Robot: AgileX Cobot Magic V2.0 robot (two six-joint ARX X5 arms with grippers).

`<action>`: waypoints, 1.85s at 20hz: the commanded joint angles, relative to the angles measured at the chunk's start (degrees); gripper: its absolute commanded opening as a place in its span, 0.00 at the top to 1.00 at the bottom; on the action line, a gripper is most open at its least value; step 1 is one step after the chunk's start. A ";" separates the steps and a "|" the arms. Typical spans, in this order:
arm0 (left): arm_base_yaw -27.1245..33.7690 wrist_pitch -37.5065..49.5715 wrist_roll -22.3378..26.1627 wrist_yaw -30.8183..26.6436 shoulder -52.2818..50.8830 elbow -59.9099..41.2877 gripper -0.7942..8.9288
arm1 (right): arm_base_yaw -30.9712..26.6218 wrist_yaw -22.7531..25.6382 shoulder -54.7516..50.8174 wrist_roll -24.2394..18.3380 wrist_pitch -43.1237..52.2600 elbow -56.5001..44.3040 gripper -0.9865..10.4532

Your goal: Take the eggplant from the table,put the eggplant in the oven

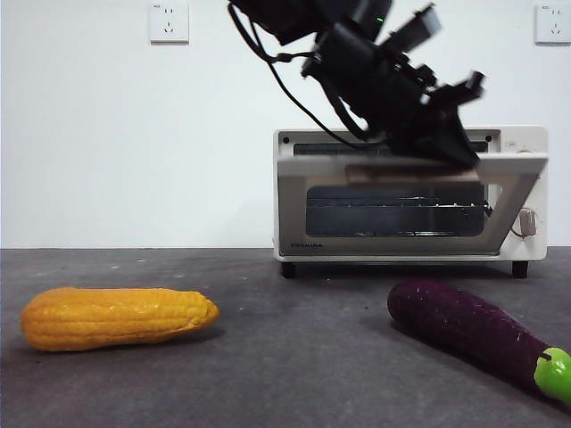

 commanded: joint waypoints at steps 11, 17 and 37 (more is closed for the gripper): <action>-2.51 0.81 -1.36 0.17 0.26 -1.49 0.92 | 0.07 0.00 -0.07 -0.63 0.33 0.22 0.42; -0.70 -0.87 -1.38 -0.22 -4.79 -1.49 0.92 | 0.07 0.00 -0.07 -0.63 0.02 0.22 0.42; 28.41 -29.18 -0.68 4.74 -35.28 -1.51 0.92 | 0.07 0.00 -0.07 -0.68 -0.07 0.22 0.42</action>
